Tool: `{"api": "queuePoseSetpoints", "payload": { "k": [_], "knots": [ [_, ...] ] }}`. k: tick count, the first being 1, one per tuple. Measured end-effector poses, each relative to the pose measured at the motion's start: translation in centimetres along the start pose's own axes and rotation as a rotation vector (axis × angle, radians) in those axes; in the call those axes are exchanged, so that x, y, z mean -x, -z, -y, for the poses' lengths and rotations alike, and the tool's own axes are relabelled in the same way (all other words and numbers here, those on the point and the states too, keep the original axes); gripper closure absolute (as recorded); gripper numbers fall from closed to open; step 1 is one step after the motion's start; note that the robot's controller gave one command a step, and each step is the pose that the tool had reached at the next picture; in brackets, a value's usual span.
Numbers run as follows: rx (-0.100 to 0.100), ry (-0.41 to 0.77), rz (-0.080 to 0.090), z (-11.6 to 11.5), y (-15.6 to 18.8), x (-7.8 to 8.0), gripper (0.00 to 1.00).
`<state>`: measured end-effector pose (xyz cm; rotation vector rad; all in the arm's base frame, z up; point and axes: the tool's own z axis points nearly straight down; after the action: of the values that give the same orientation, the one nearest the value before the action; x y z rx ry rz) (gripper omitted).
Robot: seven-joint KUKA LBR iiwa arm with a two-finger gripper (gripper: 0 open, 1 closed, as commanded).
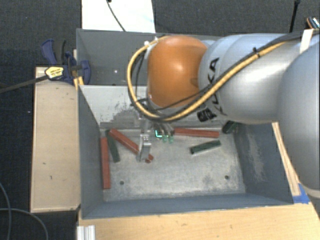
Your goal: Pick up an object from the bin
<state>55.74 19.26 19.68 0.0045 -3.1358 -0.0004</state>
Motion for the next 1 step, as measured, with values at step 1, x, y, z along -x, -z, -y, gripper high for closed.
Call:
{"api": "queuePoseSetpoints", "payload": {
  "k": [1],
  "knots": [
    [-0.002, -0.190, 0.001, 2.10, -12.72, 1.99, 0.00]
  ]
}}
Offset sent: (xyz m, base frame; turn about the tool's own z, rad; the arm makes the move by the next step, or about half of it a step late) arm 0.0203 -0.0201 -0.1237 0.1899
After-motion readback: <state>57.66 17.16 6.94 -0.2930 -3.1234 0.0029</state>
